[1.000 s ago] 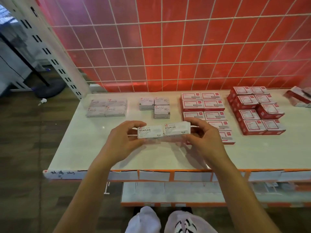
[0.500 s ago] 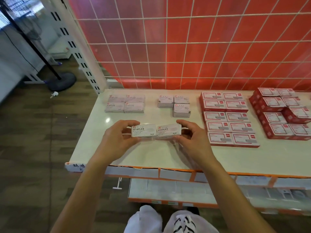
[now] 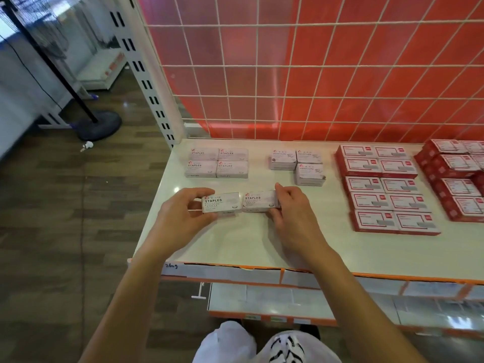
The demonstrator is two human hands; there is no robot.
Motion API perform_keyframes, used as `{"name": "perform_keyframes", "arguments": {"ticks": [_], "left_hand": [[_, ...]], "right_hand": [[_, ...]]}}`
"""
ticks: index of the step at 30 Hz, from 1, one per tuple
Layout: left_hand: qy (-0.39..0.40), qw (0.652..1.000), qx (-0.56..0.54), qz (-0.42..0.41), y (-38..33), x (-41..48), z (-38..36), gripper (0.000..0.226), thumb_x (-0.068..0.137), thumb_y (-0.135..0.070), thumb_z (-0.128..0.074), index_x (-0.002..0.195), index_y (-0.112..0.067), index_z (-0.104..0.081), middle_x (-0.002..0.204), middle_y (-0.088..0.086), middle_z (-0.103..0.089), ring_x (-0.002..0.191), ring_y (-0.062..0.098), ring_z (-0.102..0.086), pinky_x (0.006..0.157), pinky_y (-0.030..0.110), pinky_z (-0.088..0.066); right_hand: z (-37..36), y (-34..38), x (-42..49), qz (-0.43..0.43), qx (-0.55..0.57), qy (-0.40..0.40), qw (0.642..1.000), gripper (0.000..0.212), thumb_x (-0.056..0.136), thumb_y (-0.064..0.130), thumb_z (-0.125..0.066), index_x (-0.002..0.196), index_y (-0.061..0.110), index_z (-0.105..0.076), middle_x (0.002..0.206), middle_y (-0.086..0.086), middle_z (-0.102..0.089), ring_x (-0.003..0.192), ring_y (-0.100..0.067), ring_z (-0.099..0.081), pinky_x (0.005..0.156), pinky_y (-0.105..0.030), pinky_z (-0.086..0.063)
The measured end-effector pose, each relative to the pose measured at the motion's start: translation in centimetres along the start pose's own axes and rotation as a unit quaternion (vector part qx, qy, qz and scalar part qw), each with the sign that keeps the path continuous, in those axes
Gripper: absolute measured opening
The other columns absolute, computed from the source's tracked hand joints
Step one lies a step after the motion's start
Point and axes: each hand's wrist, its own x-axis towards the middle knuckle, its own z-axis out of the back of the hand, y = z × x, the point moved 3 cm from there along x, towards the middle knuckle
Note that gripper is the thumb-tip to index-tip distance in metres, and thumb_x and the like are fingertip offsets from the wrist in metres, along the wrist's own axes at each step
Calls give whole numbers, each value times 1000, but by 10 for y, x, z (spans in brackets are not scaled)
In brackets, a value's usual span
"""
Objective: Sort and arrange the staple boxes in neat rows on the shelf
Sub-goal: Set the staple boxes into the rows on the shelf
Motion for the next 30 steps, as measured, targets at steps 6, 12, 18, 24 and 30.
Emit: {"name": "perform_keyframes", "arguments": {"ticks": [6, 12, 18, 24, 30], "left_hand": [[-3, 1000, -20, -1, 9, 5, 16, 46, 78, -14, -76, 120, -24, -60, 106, -7, -66, 90, 2, -66, 73, 13, -53], [1, 1000, -30, 5, 18, 10, 27, 45, 78, -12, -76, 120, -22, -61, 105, -5, -67, 89, 3, -68, 74, 14, -54], [7, 999, -33, 2, 21, 12, 33, 44, 79, -11, -75, 119, -21, -61, 108, -5, -66, 91, 1, -66, 73, 10, -53], [7, 999, -38, 6, 25, 15, 37, 44, 79, -9, -75, 119, -21, -61, 106, -5, -66, 91, 2, -66, 71, 9, -52], [16, 999, -39, 2, 28, 19, 38, 44, 79, -10, -75, 118, -24, -61, 108, -4, -66, 92, 3, -67, 72, 11, -53]], "right_hand": [[-13, 18, 12, -16, -43, -13, 999, 52, 97, 18, -46, 145, 6, -29, 135, -12, -41, 122, -27, -35, 100, -29, -30], [-20, 34, 18, -5, -32, -49, 998, 37, 94, 16, -52, 131, 8, -52, 115, -11, -54, 109, -27, -46, 88, -29, -34], [-27, 42, 25, 7, -52, -79, 996, 26, 93, 14, -55, 115, 3, -63, 101, -12, -58, 95, -28, -51, 79, -33, -39], [-31, 47, 34, 0, -37, -92, 995, 24, 91, 15, -58, 112, 6, -64, 102, -10, -59, 96, -26, -51, 82, -29, -37], [-32, 49, 39, -2, -36, -91, 995, 25, 91, 16, -58, 115, 8, -62, 107, -9, -60, 100, -26, -51, 83, -27, -35]]}}
